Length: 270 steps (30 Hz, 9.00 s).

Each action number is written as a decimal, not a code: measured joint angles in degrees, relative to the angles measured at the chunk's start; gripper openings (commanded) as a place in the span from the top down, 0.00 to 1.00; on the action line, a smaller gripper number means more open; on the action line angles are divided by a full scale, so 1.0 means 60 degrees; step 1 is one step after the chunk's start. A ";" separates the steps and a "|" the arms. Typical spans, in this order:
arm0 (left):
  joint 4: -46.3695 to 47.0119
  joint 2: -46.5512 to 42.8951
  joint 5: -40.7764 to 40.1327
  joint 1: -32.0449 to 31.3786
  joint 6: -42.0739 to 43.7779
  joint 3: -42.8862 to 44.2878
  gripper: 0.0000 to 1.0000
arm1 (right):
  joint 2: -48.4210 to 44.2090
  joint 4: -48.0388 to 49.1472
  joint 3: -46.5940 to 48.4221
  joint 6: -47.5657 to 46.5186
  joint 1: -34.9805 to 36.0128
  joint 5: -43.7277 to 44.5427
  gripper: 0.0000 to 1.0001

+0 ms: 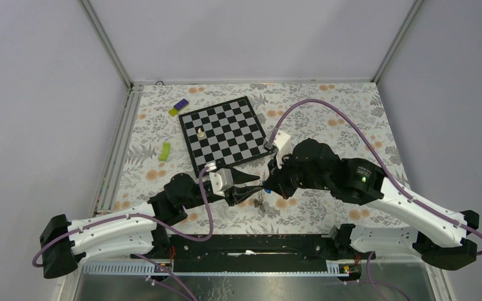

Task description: Remove the keys from the keyring

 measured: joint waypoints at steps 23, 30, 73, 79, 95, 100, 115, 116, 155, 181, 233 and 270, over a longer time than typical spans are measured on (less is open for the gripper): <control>0.0007 0.0004 -0.0051 -0.0062 0.0040 0.0000 1.00 | 0.0000 0.0102 -0.0135 0.0004 -0.0058 -0.0062 1.00; 0.0237 0.0000 -0.0117 -0.0062 0.0051 0.0000 1.00 | -0.0306 0.0408 -0.0262 0.0317 -0.0055 0.0291 1.00; 0.0109 -0.2135 0.0361 0.0025 0.1341 -0.0189 1.00 | -0.3122 0.7584 -0.5002 0.7107 0.0186 0.0739 1.00; 0.0106 -0.2178 0.0408 0.0058 0.1497 -0.0189 1.00 | -0.3195 0.8378 -0.5541 0.7850 0.0186 0.0863 1.00; 0.1115 -0.3009 0.1271 0.0095 0.3355 -0.1118 1.00 | -0.2692 0.9992 -0.5898 0.8171 0.0186 0.0022 1.00; 0.0907 -0.3122 0.1548 0.0117 0.4503 -0.1009 1.00 | -0.2448 1.0451 -0.5872 0.8127 0.0186 -0.0208 1.00; -0.0601 -0.3694 0.1796 0.0127 0.7012 -0.0375 1.00 | -0.1778 1.1428 -0.5574 0.7992 0.0182 -0.0506 1.00; -0.0688 -0.3756 0.1796 0.0127 0.7144 -0.0361 1.00 | -0.1741 1.1497 -0.5574 0.7981 0.0182 -0.0521 1.00; -0.1588 -0.4819 0.1840 0.0124 0.7788 -0.0331 1.00 | -0.0947 1.2360 -0.5555 0.9202 0.0175 -0.1668 1.00; -0.1796 -0.4809 0.1563 0.0047 0.7708 -0.0339 1.00 | -0.1344 1.2134 -0.5665 0.8313 0.0175 -0.1803 1.00; -0.1581 -0.4561 0.1665 0.0066 0.7515 -0.0339 1.00 | -0.1446 1.1333 -0.5275 0.7391 0.0117 -0.1504 1.00; -0.1209 -0.4605 0.1650 0.0109 0.7278 -0.0495 1.00 | -0.0667 1.1577 -0.5169 0.8102 0.0127 -0.2004 1.00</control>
